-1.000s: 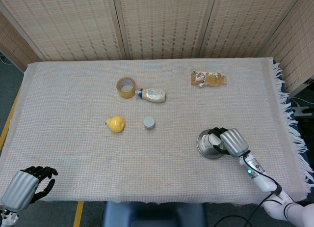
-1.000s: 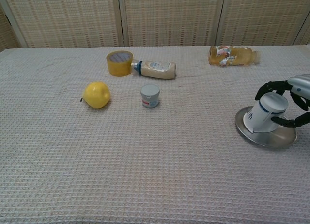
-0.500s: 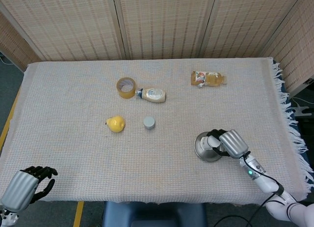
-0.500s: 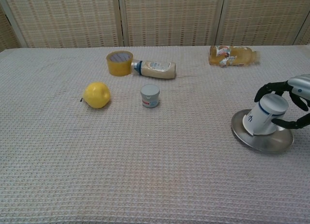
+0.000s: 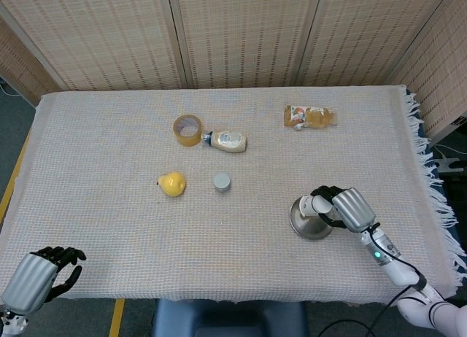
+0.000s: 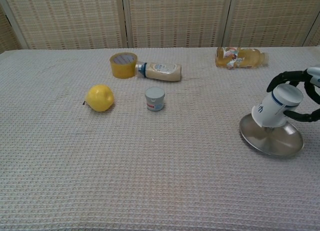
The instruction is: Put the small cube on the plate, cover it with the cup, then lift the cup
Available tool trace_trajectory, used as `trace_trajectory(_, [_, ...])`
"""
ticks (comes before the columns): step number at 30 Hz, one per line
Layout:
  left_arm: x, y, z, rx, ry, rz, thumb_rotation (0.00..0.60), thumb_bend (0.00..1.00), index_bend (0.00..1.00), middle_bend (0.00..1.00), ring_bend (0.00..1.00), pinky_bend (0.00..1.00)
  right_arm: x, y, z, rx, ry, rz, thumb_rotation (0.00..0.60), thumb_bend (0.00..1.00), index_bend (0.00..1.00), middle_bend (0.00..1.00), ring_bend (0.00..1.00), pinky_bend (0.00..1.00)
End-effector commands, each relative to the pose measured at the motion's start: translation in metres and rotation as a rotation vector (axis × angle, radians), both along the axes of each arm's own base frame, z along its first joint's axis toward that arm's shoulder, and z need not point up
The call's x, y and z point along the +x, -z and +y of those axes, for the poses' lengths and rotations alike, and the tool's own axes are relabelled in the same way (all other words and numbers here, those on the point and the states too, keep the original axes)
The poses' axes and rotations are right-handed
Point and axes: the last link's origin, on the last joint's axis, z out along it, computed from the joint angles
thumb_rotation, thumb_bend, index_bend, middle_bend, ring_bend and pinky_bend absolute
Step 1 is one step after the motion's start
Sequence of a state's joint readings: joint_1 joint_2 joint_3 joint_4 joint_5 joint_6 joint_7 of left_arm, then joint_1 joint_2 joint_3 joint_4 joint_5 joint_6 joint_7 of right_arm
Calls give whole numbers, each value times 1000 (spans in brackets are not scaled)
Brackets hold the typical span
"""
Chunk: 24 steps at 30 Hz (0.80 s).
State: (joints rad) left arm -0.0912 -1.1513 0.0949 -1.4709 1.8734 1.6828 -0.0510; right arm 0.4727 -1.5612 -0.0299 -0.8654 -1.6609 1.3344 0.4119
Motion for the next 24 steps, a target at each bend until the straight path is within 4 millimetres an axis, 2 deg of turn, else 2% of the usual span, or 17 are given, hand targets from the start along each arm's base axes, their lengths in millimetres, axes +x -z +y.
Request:
trace_trajectory(1, [0,0,0,0,0,-1,600,431,473,568,593,692,-2,-15,-3,-62,9,12,600,270,648,553,447,728])
trace_trajectory(6, [0,0,0,1,0,-2,600,430,473,568,594,692,-19,-36,-7,-189,53,105,600,270,648,553,447,728])
trace_trajectory(10, [0,1,0,-4,-5,1,600,431,473,568,593,692,-41,-42,-5,-191,148,121,600,270,648,553,447,728])
trace_trajectory(16, [-1,2,1,-10,-7,6,600,431,473,568,594,692,-61,-36,2,-122,220,100,600,270,641,553,447,728])
trace_trajectory(24, [0,1,1,-11,-7,6,600,431,473,569,593,692,-67,-29,5,-68,245,109,600,270,593,553,417,728])
